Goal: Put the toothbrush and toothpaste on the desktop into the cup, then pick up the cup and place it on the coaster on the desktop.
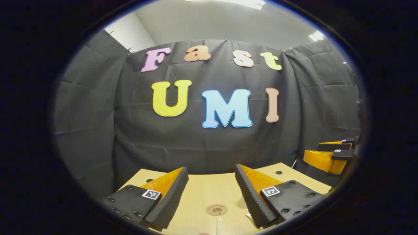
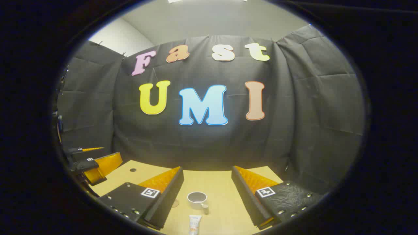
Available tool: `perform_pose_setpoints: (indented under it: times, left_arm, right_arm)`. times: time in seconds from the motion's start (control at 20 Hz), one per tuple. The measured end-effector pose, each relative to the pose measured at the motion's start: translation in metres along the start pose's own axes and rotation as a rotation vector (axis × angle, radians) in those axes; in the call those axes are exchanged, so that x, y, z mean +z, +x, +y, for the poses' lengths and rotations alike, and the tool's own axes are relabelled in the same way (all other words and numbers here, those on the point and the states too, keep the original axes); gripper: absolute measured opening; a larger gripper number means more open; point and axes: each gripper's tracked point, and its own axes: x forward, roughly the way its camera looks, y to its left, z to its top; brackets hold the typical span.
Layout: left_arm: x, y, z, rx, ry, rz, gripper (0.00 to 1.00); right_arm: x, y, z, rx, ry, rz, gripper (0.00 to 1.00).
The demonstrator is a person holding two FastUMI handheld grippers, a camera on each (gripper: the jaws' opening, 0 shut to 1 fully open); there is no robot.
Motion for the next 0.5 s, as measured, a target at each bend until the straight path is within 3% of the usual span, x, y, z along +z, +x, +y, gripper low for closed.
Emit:
perform_pose_setpoints:
  times: [0.1, 0.15, 0.2, 0.5]
  left_arm:
    - [0.002, 0.003, -0.002, -0.004, 0.012, -0.009, 0.96]
    - [0.005, 0.004, -0.003, -0.005, 0.020, -0.012, 0.92]
    - [0.006, 0.006, -0.004, -0.008, 0.027, -0.015, 0.96]
    - [0.004, 0.009, 0.000, -0.008, 0.022, -0.012, 0.96]
  right_arm:
    - [0.000, 0.004, 0.000, 0.002, 0.002, 0.009, 0.92]
    - [0.001, 0.007, 0.000, 0.006, 0.005, 0.015, 0.92]
    - [0.000, 0.010, -0.002, 0.011, 0.009, 0.021, 0.92]
    - [0.001, 0.014, -0.005, 0.046, 0.013, 0.048, 0.94]
